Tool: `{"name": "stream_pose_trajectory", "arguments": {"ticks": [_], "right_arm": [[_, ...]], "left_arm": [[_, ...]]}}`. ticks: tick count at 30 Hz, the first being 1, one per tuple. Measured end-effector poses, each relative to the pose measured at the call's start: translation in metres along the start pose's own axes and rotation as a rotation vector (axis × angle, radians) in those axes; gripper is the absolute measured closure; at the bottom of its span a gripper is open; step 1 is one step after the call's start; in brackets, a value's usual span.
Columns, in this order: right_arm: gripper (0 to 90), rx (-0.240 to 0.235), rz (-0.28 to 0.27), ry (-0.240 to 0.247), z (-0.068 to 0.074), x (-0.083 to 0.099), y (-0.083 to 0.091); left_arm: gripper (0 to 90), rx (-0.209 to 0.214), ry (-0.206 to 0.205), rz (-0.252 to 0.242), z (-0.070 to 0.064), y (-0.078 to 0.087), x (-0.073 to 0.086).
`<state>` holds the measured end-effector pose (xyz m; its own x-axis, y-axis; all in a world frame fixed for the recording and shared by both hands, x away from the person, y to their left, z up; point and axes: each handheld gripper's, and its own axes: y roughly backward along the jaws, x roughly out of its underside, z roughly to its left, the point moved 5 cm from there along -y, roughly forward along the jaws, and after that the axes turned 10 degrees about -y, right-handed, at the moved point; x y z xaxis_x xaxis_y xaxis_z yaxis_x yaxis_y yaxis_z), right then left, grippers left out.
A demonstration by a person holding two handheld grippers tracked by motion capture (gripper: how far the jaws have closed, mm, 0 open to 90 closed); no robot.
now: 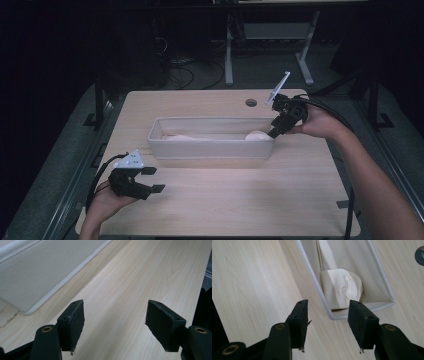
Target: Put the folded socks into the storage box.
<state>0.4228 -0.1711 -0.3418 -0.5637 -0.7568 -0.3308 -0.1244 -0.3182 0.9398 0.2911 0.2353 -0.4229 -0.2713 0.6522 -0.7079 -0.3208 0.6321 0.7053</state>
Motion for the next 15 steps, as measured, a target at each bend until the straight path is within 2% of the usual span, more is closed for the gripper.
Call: {"name": "stream_pose_trajectory", "arguments": {"ticks": [15], "right_arm": [[44.6,-0.007,-0.032,-0.009,0.012,0.019,0.002]], "left_arm": [[30.5,0.004,0.0,0.01,-0.001,-0.003,0.001]]}}
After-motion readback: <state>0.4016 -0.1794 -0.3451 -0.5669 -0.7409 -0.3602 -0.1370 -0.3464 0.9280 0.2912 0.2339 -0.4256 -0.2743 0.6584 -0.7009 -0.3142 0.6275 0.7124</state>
